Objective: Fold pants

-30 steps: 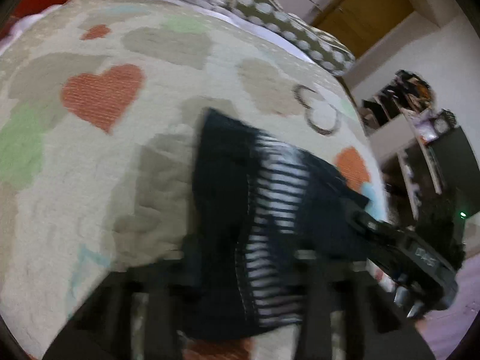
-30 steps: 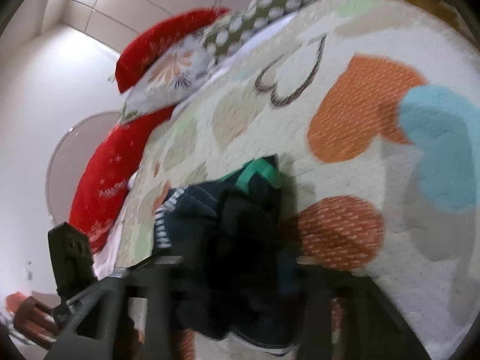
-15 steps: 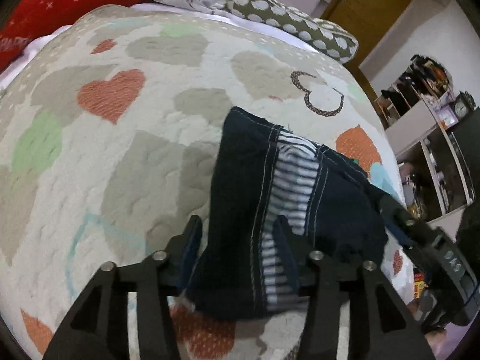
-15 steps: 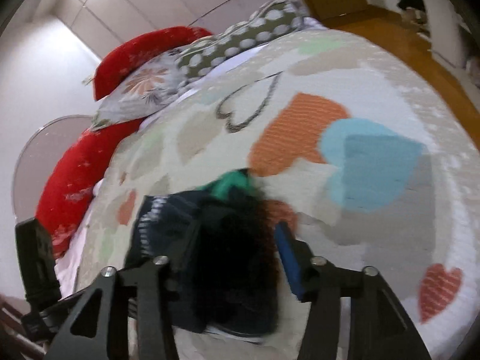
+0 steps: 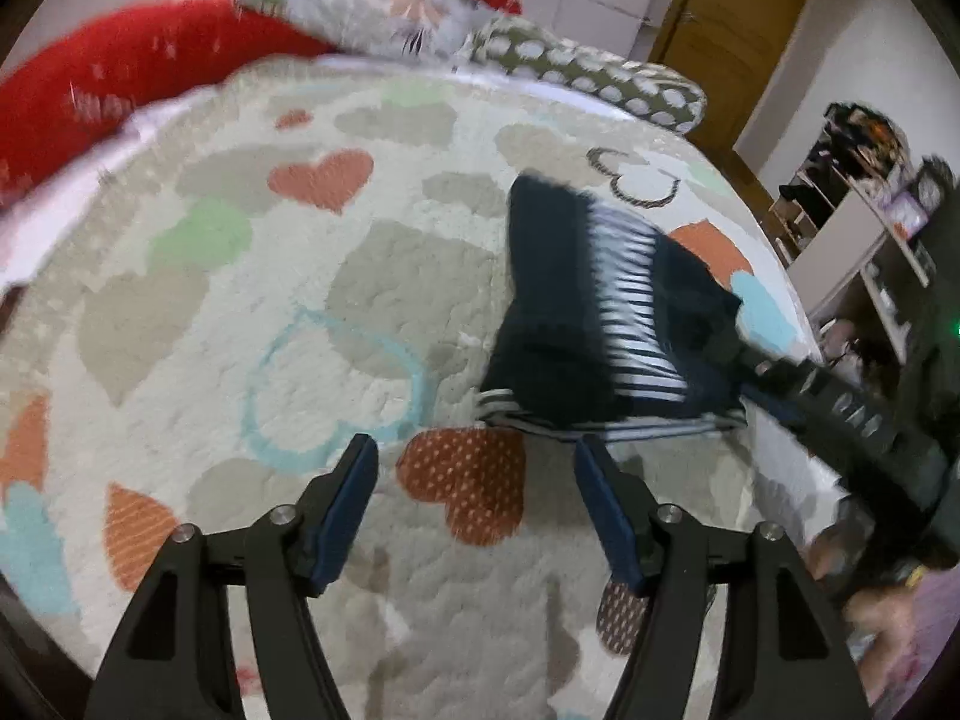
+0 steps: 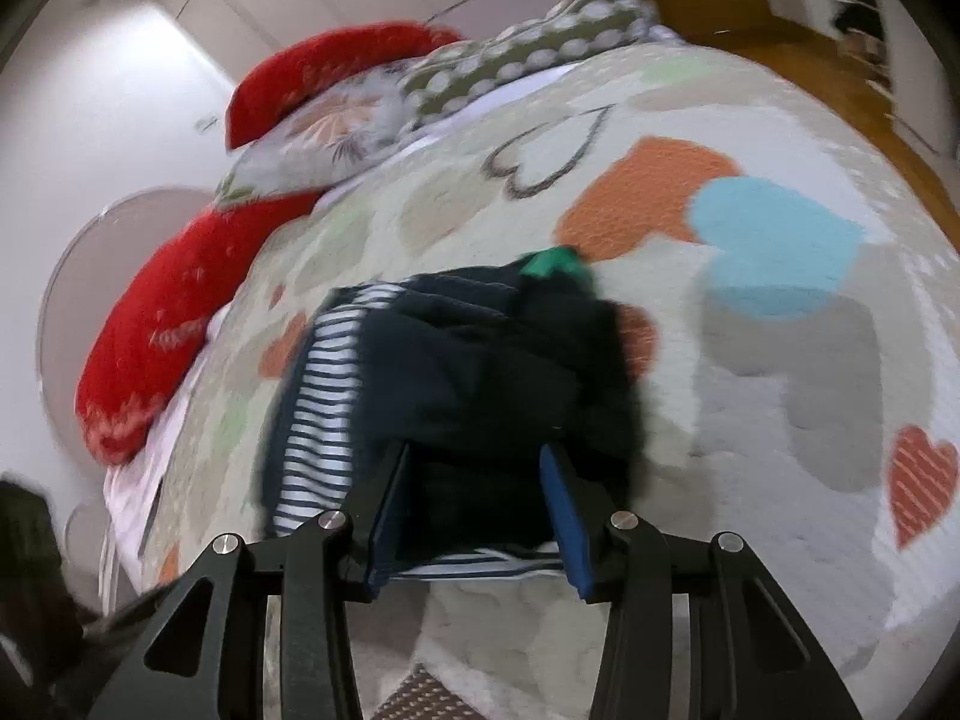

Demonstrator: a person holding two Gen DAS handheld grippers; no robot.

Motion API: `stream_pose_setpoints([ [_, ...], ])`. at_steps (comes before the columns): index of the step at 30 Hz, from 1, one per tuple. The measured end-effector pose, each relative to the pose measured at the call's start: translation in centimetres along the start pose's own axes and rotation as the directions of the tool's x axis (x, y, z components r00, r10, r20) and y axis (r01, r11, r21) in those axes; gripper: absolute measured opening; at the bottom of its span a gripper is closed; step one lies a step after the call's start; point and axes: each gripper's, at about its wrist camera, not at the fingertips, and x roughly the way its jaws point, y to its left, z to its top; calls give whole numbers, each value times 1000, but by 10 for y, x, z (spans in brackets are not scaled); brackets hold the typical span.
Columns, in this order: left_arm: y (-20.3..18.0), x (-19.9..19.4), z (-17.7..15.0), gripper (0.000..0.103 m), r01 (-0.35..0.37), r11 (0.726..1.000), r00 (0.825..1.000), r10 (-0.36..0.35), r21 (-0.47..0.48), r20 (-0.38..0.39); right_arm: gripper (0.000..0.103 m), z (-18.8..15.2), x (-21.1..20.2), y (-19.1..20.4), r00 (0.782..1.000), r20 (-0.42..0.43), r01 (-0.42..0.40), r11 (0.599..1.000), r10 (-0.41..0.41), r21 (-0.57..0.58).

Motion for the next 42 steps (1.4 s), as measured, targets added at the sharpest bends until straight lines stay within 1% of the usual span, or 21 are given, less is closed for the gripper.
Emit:
stream_pose_setpoints([
  [1,-3,-7,-4,77,-20,1000,999,20,18,29,51,-2,-13,0,1000,30,0,1000,-1,7],
  [2,-5,-16,-8,77,-46,998,997,43,33,68,51,-4,-21,2,999,45,2,1000,-2,2],
  [3,-8,-23,-11,77,-66,997,993,61,42,102,53,-8,-36,5,997,79,16,1000,-15,-15],
  [4,-11,-31,-14,78,-87,995,988,79,51,136,55,-12,-43,7,994,102,30,999,-28,-25],
  [6,-16,-51,-21,82,-116,991,973,101,62,210,62,-24,-66,12,985,159,78,996,-71,-41],
  [7,-18,-58,-23,87,-123,990,966,105,62,236,63,-31,-75,12,981,174,98,994,-90,-39],
  [8,-19,-71,-27,91,-133,989,954,111,60,279,63,-38,-84,12,977,188,113,993,-104,-37],
  [9,-20,-82,-29,94,-141,988,941,116,56,318,63,-47,-92,12,973,203,116,992,-105,-42],
  [11,-22,-105,-34,103,-159,986,906,127,48,404,63,-60,-105,16,966,226,144,988,-127,-63],
  [14,-26,-133,-40,103,-142,989,868,101,48,485,66,-77,-120,24,952,257,200,974,-168,-104],
  [15,-27,-137,-40,103,-121,991,870,79,55,487,67,-80,-122,27,950,260,209,971,-174,-114],
  [16,-29,-139,-40,103,-89,994,881,46,70,470,67,-85,-127,27,949,261,211,970,-174,-121],
  [17,-30,-138,-40,103,-60,995,900,17,85,436,68,-87,-126,29,949,261,215,968,-175,-133],
  [20,-34,-126,-42,103,-27,994,944,-9,102,330,69,-96,-128,36,947,259,238,958,-191,-162],
  [21,-35,-122,-43,103,-28,994,951,-5,101,308,70,-99,-130,37,944,264,246,954,-196,-171],
  [22,-37,-118,-44,103,-48,994,957,17,98,289,71,-102,-132,39,939,275,260,948,-204,-182],
  [24,-39,-112,-48,103,-62,993,963,33,100,268,77,-108,-135,42,930,293,285,937,-220,-202],
  [27,-41,-107,-51,103,-68,993,969,43,98,243,77,-114,-136,45,922,305,314,920,-237,-233],
  [32,-44,-103,-54,103,-59,993,973,34,102,229,78,-117,-134,39,928,289,301,928,-233,-220],
  [38,-44,-94,-56,103,-45,994,982,27,98,185,78,-122,-131,37,930,278,305,926,-240,-221],
  [42,-45,-90,-59,103,-73,992,983,54,106,173,78,-126,-126,40,936,262,299,926,-236,-231],
])
